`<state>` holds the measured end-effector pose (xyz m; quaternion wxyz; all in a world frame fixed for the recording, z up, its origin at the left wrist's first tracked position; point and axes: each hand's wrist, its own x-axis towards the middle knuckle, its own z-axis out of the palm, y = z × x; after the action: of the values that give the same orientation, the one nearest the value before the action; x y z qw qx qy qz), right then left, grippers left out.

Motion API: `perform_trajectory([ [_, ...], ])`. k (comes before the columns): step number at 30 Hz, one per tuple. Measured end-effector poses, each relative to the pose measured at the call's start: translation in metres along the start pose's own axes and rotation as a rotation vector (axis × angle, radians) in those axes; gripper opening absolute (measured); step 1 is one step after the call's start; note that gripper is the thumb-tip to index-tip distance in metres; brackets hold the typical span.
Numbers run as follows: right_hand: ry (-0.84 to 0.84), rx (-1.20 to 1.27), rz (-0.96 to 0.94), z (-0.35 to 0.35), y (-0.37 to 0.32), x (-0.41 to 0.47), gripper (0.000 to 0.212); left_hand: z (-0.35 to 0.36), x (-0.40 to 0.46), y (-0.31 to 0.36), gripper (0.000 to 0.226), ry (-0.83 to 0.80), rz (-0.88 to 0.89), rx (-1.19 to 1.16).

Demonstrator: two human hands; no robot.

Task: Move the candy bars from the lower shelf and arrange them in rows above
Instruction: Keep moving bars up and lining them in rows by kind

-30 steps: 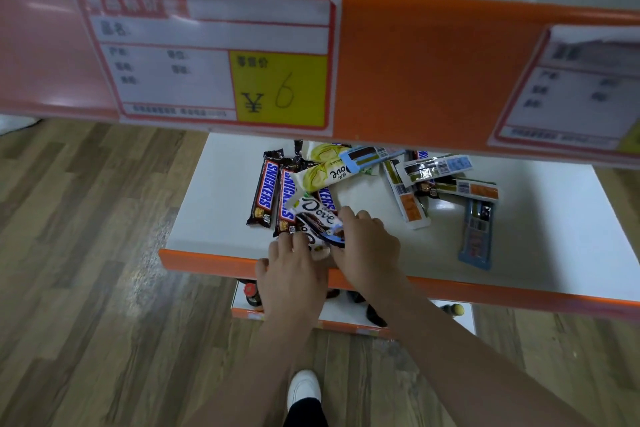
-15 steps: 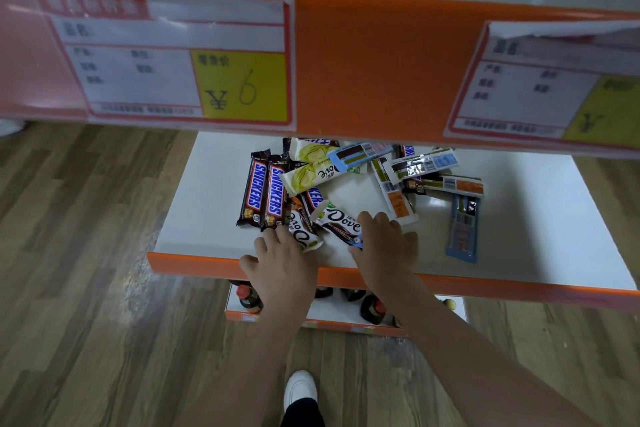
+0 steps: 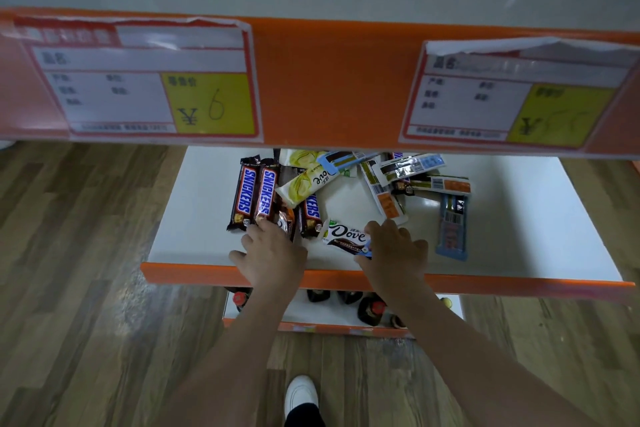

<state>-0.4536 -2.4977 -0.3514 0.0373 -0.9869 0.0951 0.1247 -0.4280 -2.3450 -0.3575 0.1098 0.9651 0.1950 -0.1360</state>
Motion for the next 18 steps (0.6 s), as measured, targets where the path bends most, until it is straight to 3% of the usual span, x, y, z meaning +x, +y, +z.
perform_trajectory([
  [11, 0.022, 0.032, 0.078, 0.001, 0.031, 0.002, 0.042, -0.014, 0.006, -0.017, 0.045, -0.046, 0.249, 0.045],
  [18, 0.039, 0.065, 0.055, 0.006, 0.038, -0.001, 0.047, 0.002, 0.001, -0.014, 0.045, 0.083, 0.298, -0.012],
])
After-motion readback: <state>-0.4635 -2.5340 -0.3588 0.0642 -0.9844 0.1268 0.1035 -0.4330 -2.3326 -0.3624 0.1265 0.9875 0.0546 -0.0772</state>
